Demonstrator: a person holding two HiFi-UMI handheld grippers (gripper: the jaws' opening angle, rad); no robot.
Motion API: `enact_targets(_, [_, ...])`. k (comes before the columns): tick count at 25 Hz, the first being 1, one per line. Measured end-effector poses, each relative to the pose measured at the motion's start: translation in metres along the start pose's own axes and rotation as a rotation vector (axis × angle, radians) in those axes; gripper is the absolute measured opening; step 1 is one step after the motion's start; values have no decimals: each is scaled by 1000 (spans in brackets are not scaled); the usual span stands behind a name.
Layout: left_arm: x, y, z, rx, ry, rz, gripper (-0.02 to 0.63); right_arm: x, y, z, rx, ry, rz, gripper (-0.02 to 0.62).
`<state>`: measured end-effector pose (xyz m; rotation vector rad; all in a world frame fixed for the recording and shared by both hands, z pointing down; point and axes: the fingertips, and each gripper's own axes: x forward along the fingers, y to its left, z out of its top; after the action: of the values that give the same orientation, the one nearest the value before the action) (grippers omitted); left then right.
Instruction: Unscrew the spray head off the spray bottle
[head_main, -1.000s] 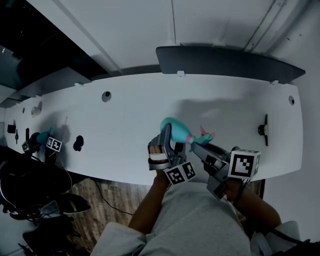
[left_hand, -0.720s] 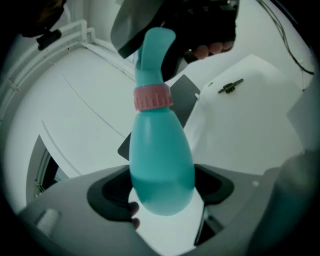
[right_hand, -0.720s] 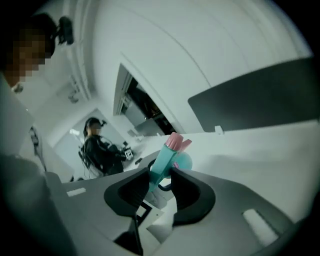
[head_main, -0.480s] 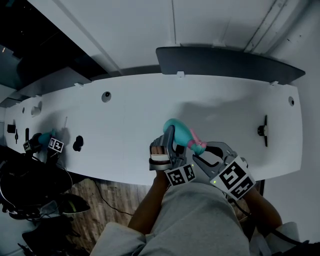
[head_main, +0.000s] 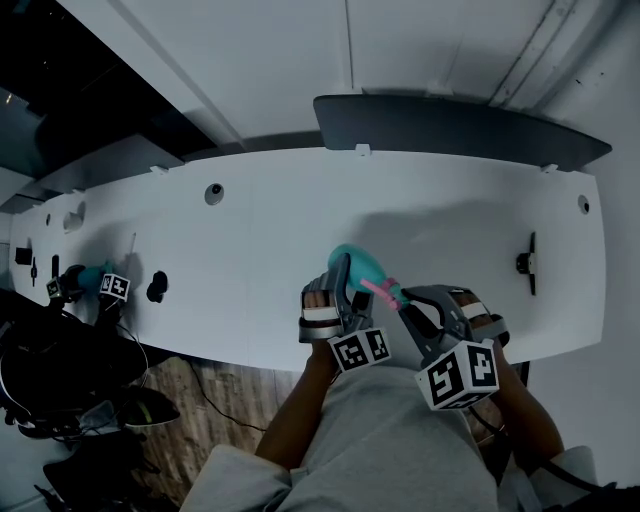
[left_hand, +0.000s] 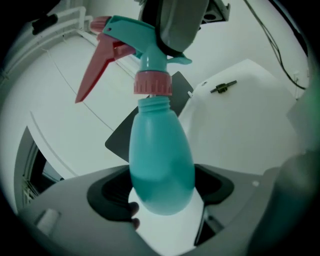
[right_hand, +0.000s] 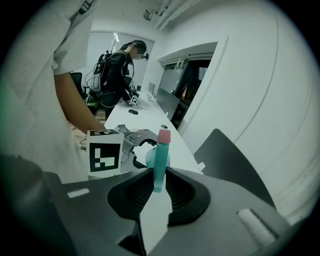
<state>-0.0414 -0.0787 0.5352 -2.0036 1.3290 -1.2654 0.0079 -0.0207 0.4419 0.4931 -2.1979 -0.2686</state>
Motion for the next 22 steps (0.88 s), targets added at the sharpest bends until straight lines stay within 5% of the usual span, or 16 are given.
enact_targets(14, [10, -2, -26, -280, 66, -71, 376, -29, -9, 10, 89, -126, 18, 74])
enact_targets(22, [13, 2, -47, -583, 99, -113, 376, -49, -25, 9, 175, -204, -48, 74])
